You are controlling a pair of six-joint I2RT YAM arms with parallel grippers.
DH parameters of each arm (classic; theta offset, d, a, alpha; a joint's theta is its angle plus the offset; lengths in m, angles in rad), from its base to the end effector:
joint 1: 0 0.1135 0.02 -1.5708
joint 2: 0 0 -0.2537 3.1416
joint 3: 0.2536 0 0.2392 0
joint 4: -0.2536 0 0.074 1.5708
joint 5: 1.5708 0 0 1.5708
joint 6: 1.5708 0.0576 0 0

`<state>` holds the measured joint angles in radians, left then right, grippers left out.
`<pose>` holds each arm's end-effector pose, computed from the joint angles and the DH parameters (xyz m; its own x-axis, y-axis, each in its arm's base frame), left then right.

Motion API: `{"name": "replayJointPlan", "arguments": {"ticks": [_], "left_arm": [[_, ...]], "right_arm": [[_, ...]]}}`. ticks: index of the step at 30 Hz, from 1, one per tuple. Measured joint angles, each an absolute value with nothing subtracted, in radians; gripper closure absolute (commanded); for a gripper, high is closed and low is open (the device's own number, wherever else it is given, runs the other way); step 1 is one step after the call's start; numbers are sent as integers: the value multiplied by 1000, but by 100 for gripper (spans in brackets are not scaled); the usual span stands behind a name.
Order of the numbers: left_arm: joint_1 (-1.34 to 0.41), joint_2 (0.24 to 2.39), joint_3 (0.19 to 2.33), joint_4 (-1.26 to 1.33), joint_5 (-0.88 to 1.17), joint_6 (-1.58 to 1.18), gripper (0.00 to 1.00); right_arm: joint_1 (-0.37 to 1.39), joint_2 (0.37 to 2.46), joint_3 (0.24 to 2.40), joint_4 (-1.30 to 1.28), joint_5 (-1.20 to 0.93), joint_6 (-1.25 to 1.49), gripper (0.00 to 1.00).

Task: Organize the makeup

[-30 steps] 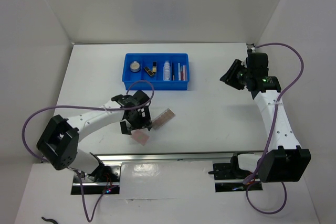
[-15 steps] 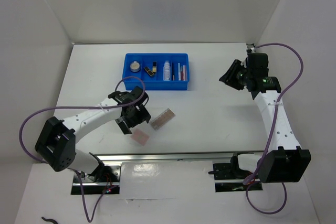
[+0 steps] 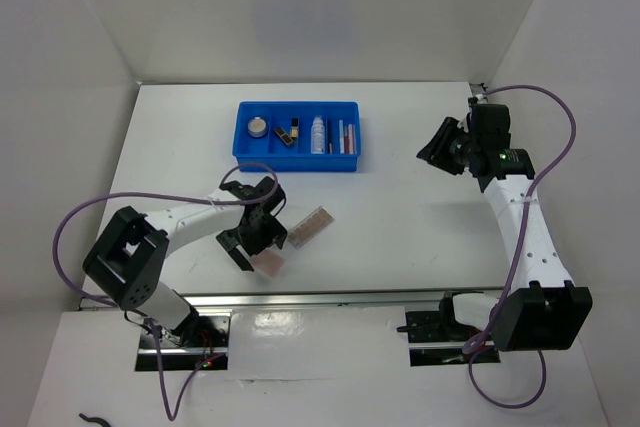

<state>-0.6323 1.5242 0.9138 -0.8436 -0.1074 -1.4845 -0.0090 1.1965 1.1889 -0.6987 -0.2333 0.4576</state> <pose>0.2034 -0.1414 0.1530 -0.6444 -0.7558 -0.1161 -0.7484 0.6546 -0.1069 0.2583 0.0110 0.3235 -0.6560 0.4358 -0.6162 0.1368 0.8716 0.4707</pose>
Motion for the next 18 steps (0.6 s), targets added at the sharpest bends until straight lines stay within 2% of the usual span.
{"name": "replayJointPlan", "arguments": {"ticks": [6,10,11,14,15,18], "left_arm": [[-631,1588,914,-804,-103,-1492,8],[-629,1637,928,-783,-75,-1489,26],[-628,1642,933,-780,-72,-1488,40],[-628,1651,948,-785,-73,-1471,64],[-628,1657,958,-797,-84,-1465,76],[-628,1665,1016,-858,-146,-1444,95]], "right_arm": [[-9,1195,1184,-699,-244,455,57],[-9,1195,1184,-699,-247,455,57],[-9,1195,1184,-699,-247,455,57],[-9,1195,1184,-699,-247,455,57],[-9,1195,1184,-699,-247,455,57],[-9,1195,1184,-699,-247,455,57]]}}
